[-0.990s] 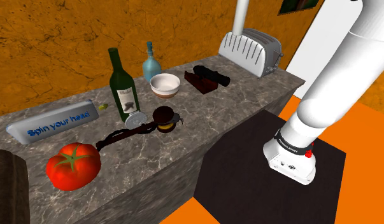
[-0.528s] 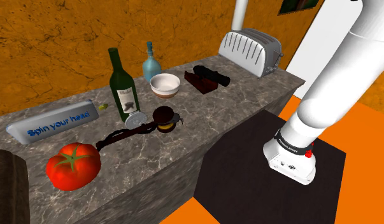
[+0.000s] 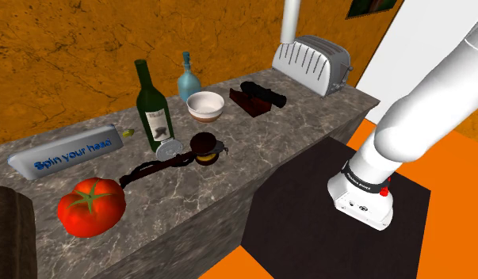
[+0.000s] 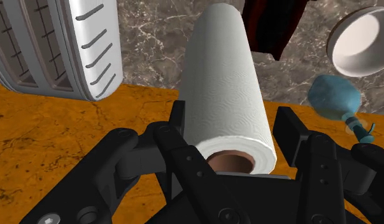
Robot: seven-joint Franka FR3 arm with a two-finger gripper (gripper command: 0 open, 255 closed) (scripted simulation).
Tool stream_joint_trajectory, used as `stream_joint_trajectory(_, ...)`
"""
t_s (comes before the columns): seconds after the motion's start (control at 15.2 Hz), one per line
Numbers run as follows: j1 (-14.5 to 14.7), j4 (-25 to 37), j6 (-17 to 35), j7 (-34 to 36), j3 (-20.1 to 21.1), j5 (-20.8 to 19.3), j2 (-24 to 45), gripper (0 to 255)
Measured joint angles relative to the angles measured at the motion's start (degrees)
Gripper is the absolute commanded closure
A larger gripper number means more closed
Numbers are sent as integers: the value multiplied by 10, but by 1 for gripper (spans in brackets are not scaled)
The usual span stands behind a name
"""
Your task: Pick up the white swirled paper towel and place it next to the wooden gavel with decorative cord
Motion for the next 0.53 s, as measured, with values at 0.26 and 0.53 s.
stream_joint_trajectory(0.26, 21, -41, 5, 62, 41, -17, -37, 255)
stream_joint_trajectory(0.53, 39, -81, 7, 124, 83, -28, -75, 255)
